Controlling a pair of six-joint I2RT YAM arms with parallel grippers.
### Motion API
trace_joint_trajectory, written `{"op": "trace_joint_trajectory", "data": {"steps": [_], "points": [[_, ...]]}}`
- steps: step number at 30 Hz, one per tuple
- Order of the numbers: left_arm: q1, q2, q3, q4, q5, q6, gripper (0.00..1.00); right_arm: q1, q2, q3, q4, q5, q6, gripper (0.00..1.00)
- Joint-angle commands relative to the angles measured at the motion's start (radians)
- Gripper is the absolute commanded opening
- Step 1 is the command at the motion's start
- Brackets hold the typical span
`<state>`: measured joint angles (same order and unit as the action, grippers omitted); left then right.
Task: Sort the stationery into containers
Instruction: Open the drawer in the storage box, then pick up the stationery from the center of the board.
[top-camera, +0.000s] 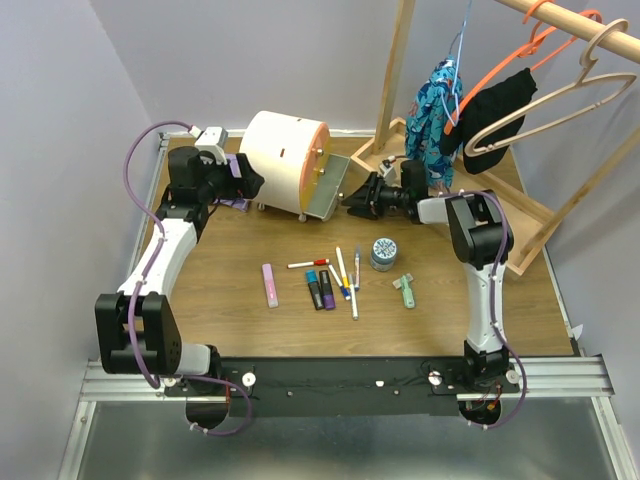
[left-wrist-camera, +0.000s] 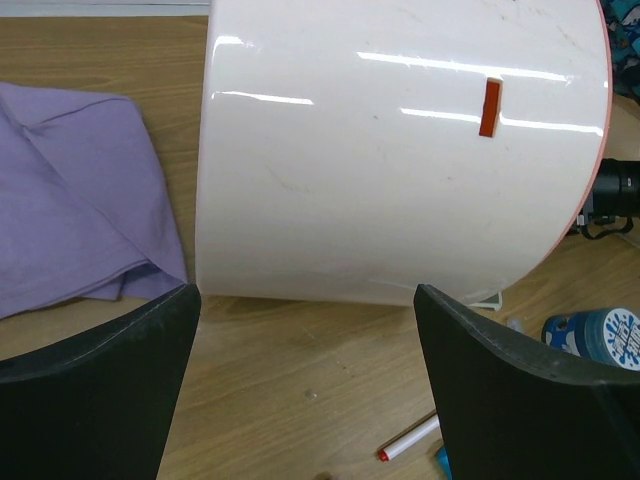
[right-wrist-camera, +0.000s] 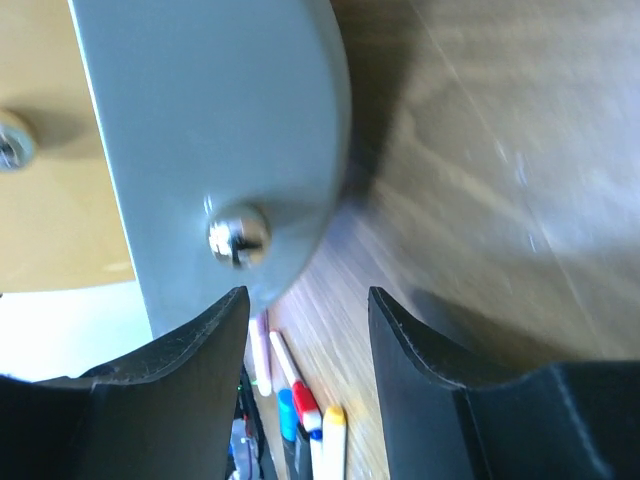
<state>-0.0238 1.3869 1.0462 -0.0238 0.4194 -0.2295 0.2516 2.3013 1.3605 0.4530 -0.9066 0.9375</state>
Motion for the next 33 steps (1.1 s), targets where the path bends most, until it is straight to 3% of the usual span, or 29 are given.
{"op": "trace_joint_trajectory", "data": {"steps": [1,7,17,24,33], "points": [[-0.002,-0.066,-0.038,0.042,0.005,-0.004,0.97,-0.009,-0.068,-0.112,-0.212,0.066,-0.066,0.59],[-0.002,-0.11,-0.083,0.055,0.016,-0.014,0.98,-0.008,-0.158,-0.201,-0.26,0.09,-0.175,0.59],[-0.002,-0.218,-0.153,0.033,0.009,0.019,0.98,0.092,-0.273,-0.129,-0.51,0.198,-0.616,0.59],[-0.001,-0.318,-0.219,0.036,0.007,0.002,0.98,0.181,-0.443,-0.167,-0.574,0.348,-0.674,0.58],[-0.002,-0.483,-0.339,-0.04,-0.011,-0.07,0.95,0.278,-0.704,-0.282,-0.813,0.524,-0.829,0.58]]}}
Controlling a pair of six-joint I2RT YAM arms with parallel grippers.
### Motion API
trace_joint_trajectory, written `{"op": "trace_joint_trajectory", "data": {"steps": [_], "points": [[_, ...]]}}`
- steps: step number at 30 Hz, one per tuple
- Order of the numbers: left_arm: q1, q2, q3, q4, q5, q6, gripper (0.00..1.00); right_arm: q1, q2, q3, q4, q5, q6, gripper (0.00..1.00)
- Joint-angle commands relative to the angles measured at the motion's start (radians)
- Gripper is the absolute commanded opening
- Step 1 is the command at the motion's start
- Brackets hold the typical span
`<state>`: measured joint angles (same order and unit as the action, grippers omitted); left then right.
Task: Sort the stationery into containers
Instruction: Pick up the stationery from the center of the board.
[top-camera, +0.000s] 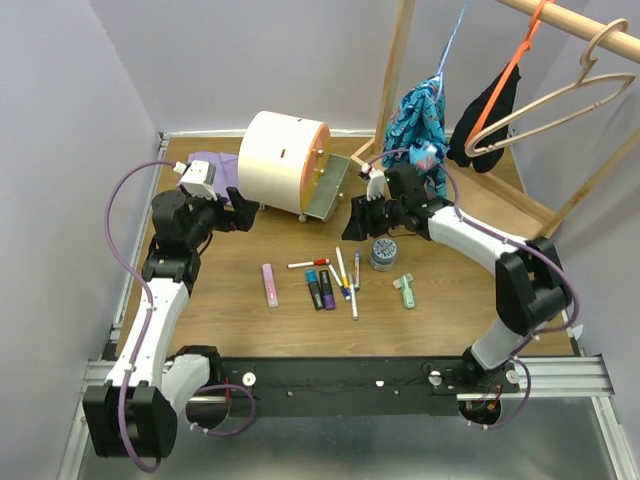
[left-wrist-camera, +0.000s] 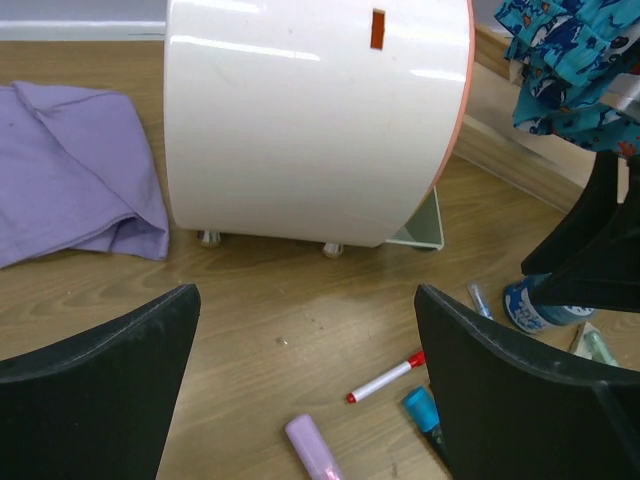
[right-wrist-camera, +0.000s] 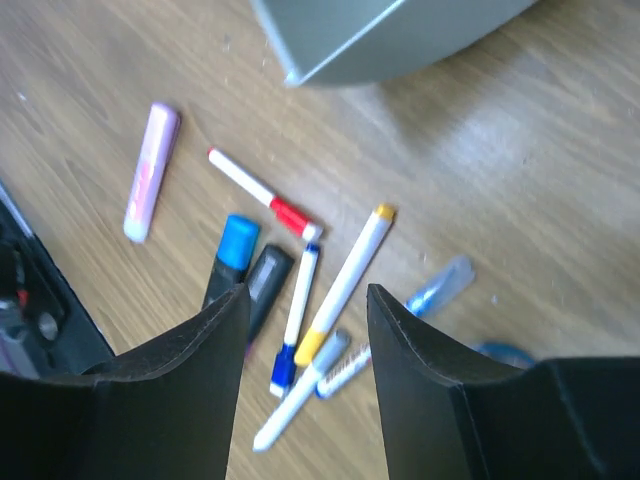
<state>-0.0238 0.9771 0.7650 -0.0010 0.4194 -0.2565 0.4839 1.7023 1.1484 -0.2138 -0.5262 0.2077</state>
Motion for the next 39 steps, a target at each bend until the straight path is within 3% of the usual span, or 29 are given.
{"op": "trace_joint_trajectory", "data": {"steps": [1,5,8,11,12,14,16,23,32,39], "points": [[-0.001,-0.099,-0.067,-0.104,-0.014,-0.055,0.95,0.048,-0.148,-0.084,-0.15,0.164,-0.091,0.58],[-0.002,-0.149,-0.096,-0.207,-0.034,-0.121,0.91,0.05,-0.292,-0.156,-0.183,0.325,-0.097,0.57],[-0.002,-0.169,-0.096,-0.266,-0.037,-0.113,0.9,0.041,-0.387,-0.171,-0.312,0.463,-0.131,0.58],[-0.001,-0.169,-0.087,-0.277,-0.033,-0.061,0.9,-0.054,-0.452,-0.188,-0.416,0.518,-0.075,0.56],[-0.001,-0.164,-0.082,-0.272,-0.031,-0.046,0.9,-0.136,-0.479,-0.194,-0.436,0.509,-0.047,0.52],[0.007,-0.149,-0.063,-0.267,-0.034,-0.006,0.9,-0.166,-0.507,-0.197,-0.443,0.622,-0.012,0.52],[0.043,-0.121,-0.03,-0.292,-0.018,0.036,0.9,-0.212,-0.518,-0.185,-0.458,0.637,0.002,0.52],[0.085,-0.061,0.1,-0.332,-0.073,0.128,0.9,-0.228,-0.5,-0.18,-0.43,0.436,-0.062,0.52],[0.091,-0.103,0.065,-0.321,-0.091,0.181,0.9,-0.223,-0.346,-0.113,-0.568,0.335,-0.277,0.5],[0.093,-0.14,0.017,-0.312,-0.099,0.191,0.9,-0.168,-0.231,-0.087,-0.605,0.273,-0.28,0.49]]}}
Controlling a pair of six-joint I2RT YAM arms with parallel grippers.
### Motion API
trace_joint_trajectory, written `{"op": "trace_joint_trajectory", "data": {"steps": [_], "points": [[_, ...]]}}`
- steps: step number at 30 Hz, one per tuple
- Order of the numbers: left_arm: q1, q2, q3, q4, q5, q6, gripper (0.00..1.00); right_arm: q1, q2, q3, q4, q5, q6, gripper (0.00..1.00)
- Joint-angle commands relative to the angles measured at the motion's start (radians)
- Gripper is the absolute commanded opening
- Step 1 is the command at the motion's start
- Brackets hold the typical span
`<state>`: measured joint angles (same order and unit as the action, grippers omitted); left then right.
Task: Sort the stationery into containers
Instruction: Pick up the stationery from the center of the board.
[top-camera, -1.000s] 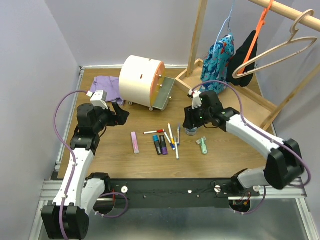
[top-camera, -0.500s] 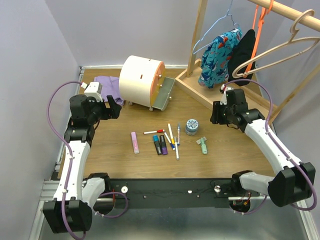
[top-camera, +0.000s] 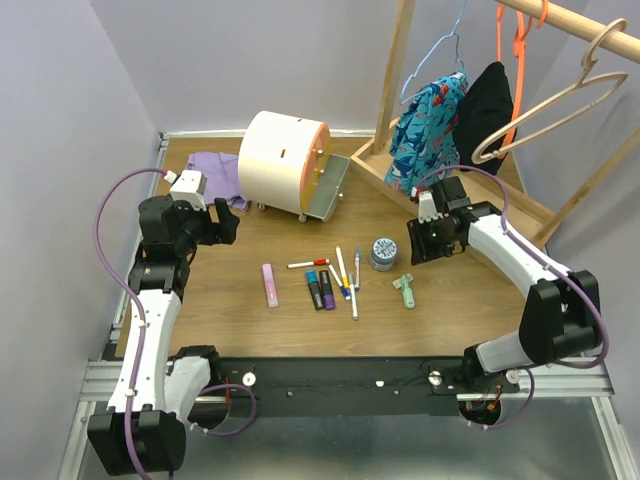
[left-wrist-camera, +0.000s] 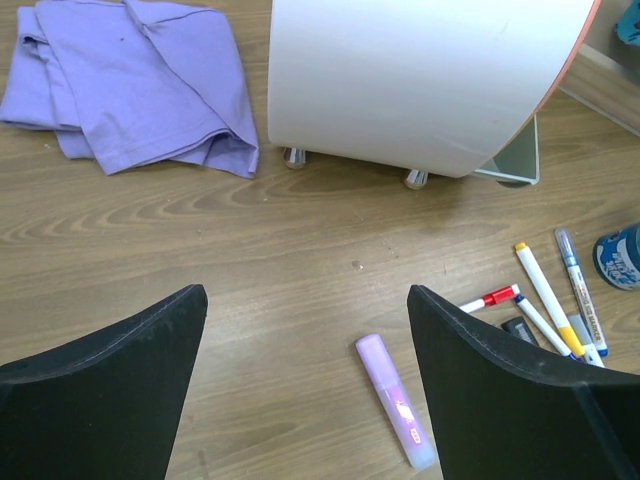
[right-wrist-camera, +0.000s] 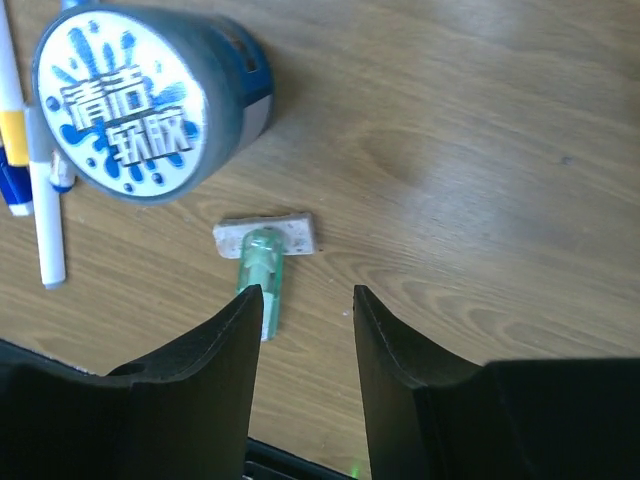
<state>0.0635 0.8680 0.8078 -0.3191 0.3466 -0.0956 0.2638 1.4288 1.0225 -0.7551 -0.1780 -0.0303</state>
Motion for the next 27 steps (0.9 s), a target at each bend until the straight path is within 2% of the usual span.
{"op": "trace_joint_trajectory", "data": {"steps": [1,7,13,27], "points": [[0.007,-0.038,-0.028,0.009,-0.034,0.036,0.91,0.067,0.053,0.04,-0.066,-0.078,-0.043,0.49],[0.007,-0.063,-0.053,0.023,-0.063,0.048,0.91,0.169,0.11,0.042,-0.059,-0.084,-0.022,0.5],[0.009,-0.087,-0.039,0.002,-0.09,0.062,0.93,0.169,0.157,0.036,-0.04,0.001,0.062,0.58],[0.019,-0.087,-0.036,0.025,-0.1,0.05,0.93,0.169,0.234,0.028,-0.026,0.063,0.127,0.58]]}}
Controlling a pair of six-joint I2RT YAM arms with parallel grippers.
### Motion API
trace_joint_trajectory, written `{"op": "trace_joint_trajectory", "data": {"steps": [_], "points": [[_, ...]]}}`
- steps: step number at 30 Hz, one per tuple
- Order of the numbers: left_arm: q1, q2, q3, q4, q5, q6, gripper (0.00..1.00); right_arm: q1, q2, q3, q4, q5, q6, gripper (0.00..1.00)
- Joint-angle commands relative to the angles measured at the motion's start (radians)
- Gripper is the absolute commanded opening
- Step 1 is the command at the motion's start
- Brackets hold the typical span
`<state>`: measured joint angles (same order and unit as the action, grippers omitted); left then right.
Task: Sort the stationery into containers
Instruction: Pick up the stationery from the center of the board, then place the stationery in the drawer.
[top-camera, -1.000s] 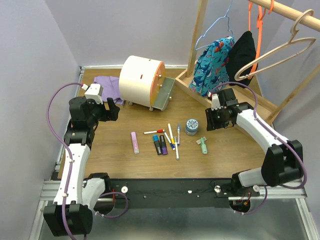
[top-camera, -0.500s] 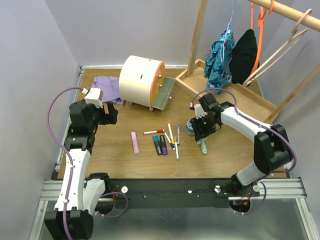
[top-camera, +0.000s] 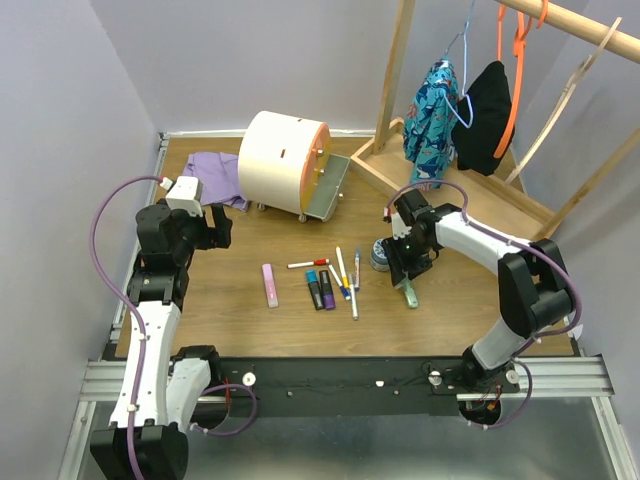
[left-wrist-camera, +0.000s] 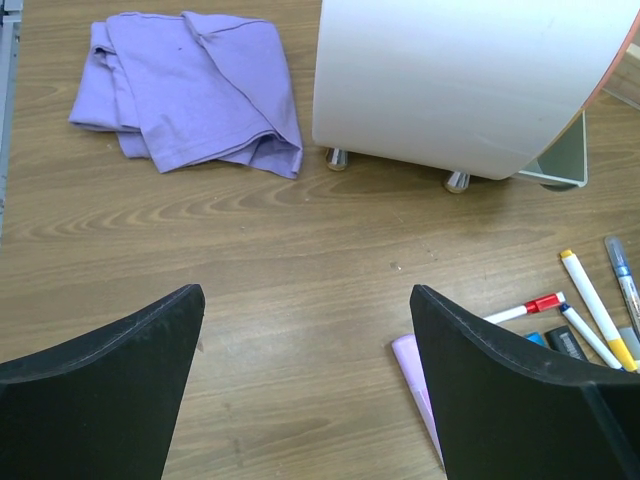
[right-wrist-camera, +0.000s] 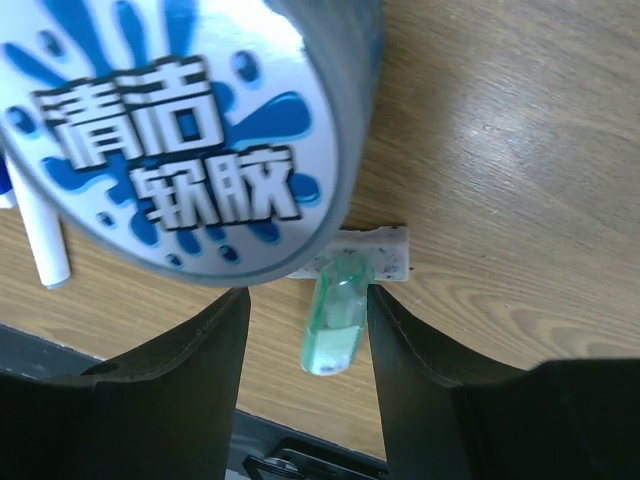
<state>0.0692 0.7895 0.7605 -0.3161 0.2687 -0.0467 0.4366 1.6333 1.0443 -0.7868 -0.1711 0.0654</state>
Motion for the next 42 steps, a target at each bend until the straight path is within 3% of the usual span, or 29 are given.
{"op": "trace_joint_trajectory", "data": {"steps": [1,9,21,25,31,37,42], "points": [[0.015,-0.01,0.01,0.025,-0.022,-0.001,0.93,-0.004,0.034,0.005,0.008,0.056,0.033,0.57],[0.037,-0.024,-0.007,0.023,-0.017,-0.015,0.93,-0.004,0.053,-0.009,0.024,0.091,0.047,0.5],[0.04,-0.006,0.002,0.06,0.006,-0.038,0.93,-0.002,-0.024,-0.006,0.018,0.076,0.034,0.23],[0.04,0.008,0.031,0.058,0.023,-0.015,0.93,-0.004,-0.091,0.04,-0.054,-0.023,-0.002,0.19],[0.04,0.042,0.112,0.061,0.026,0.041,0.93,0.002,-0.173,0.194,-0.187,-0.304,-0.001,0.17],[0.04,0.088,0.184,0.066,0.052,0.028,0.93,0.002,-0.133,0.324,-0.05,-0.393,0.105,0.16],[0.041,0.103,0.23,0.06,0.086,0.004,0.93,0.001,0.071,0.537,0.053,-0.418,0.197,0.15]]}}
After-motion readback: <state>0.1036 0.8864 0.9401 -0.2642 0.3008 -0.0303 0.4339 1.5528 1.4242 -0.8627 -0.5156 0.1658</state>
